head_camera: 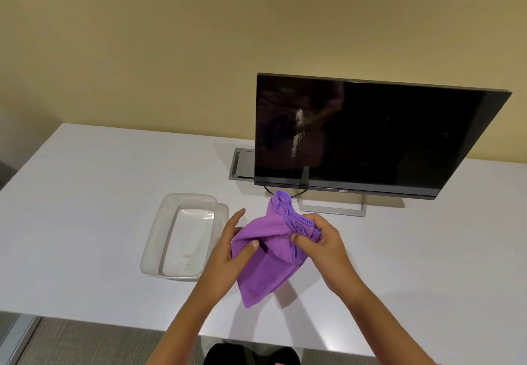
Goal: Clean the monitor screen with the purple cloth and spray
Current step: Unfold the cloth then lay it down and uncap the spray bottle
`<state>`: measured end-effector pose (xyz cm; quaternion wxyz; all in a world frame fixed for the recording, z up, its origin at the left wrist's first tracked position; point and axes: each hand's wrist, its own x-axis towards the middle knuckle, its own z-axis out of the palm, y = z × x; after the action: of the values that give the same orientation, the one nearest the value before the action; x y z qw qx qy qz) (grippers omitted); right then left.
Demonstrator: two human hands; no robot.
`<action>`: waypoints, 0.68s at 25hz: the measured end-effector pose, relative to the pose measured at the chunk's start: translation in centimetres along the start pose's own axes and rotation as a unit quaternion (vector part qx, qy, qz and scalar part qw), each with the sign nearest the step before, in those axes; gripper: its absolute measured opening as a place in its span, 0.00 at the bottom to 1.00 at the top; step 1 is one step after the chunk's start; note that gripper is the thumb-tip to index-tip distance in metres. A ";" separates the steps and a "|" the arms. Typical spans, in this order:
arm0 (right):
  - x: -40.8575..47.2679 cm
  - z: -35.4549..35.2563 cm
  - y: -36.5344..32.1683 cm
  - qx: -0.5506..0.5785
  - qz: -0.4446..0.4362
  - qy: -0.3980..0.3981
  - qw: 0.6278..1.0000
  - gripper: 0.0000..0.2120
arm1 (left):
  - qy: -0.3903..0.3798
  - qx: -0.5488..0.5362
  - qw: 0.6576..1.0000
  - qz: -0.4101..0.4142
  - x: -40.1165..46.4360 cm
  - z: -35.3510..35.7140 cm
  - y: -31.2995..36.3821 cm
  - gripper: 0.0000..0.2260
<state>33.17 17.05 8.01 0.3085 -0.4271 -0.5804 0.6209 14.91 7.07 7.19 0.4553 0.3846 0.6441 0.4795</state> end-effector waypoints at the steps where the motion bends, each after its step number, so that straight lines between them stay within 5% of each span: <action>1: -0.4 -0.6 -0.5 0.006 -0.006 -0.020 1.000 0.12 | 0.015 0.021 0.999 0.020 0.2 0.4 0.8 0.24; 6: -1.8 -3.5 -2.4 0.075 -0.005 -0.042 0.996 0.20 | 0.054 0.021 0.993 0.106 0.7 1.2 4.0 0.20; 11: -1.8 -6.8 -4.4 0.193 0.036 -0.045 0.979 0.27 | 0.016 -0.153 0.985 0.076 0.9 0.7 6.7 0.19; 17: -1.1 -9.0 -5.7 0.091 0.054 -0.066 0.992 0.23 | -0.009 -0.178 0.982 0.054 1.6 1.0 9.6 0.22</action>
<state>41.02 20.95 14.19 0.2731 -0.3860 -0.5166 0.7138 15.98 11.15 16.01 0.4957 0.3360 0.5223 0.6071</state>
